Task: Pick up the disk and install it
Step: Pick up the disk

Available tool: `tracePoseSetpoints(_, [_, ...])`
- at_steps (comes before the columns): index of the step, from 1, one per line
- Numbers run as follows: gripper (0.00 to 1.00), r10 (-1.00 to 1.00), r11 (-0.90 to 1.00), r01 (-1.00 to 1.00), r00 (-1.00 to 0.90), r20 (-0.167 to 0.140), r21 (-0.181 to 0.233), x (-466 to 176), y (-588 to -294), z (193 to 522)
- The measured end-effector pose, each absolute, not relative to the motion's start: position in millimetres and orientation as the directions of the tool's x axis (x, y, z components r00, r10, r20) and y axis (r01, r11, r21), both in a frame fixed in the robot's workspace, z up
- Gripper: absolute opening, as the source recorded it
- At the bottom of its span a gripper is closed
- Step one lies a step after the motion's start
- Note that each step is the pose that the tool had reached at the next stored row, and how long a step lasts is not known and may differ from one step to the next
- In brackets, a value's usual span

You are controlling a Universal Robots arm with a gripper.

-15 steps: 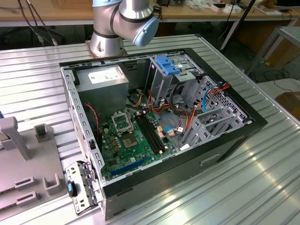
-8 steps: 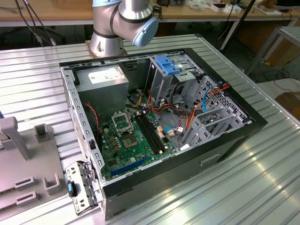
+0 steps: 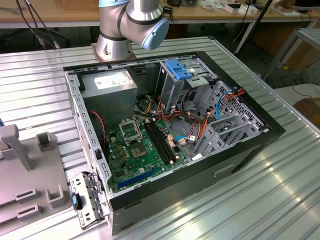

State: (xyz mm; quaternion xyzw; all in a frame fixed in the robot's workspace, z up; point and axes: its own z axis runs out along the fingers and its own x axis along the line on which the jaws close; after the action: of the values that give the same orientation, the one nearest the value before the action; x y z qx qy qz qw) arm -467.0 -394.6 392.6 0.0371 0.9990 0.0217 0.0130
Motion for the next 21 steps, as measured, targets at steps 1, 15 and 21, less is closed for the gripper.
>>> tracePoseSetpoints(1, [0.11, 0.06, 0.997, 0.058, -0.998, -0.024, 0.044, -467.0, -394.6, 392.6])
tracePoseSetpoints(15, [0.11, -0.27, 0.962, -0.27, -0.963, -0.024, 0.044, -467.5, -394.6, 392.6])
tracePoseSetpoints(21, [0.11, -0.409, 0.911, -0.41, -0.912, -0.025, 0.044, -467.5, -394.7, 392.5])
